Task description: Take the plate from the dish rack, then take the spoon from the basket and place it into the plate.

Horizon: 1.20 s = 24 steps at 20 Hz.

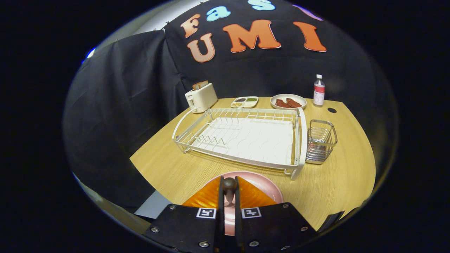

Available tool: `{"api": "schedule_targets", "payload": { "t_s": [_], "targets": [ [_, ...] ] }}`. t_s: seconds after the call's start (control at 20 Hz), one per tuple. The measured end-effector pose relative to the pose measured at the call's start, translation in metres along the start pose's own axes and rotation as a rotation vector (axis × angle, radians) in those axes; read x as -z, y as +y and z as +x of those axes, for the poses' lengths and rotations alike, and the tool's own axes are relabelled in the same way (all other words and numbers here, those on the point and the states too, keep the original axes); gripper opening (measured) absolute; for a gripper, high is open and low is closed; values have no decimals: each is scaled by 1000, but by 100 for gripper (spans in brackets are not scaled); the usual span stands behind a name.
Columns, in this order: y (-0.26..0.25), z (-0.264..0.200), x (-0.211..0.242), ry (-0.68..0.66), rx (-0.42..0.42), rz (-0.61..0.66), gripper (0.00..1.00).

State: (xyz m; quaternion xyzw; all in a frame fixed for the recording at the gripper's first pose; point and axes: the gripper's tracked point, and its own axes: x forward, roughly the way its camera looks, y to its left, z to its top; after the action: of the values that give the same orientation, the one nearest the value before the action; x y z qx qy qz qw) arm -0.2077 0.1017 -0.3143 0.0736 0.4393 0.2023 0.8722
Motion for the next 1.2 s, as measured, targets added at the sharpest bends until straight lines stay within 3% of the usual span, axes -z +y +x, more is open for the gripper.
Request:
{"api": "schedule_targets", "payload": {
  "t_s": [0.2, 0.6, 0.85, 0.95, 1.2],
  "targets": [
    [-20, -10, 24, 65, 70, 31, 16],
    [-48, -1, 33, 90, 195, 95, 36],
    [-68, 2, 23, 81, 308, 72, 66],
    [-75, 0, 16, 68, 348, 66, 73],
    [-84, -4, -6, 30, 405, 38, 80]
  ]
}}
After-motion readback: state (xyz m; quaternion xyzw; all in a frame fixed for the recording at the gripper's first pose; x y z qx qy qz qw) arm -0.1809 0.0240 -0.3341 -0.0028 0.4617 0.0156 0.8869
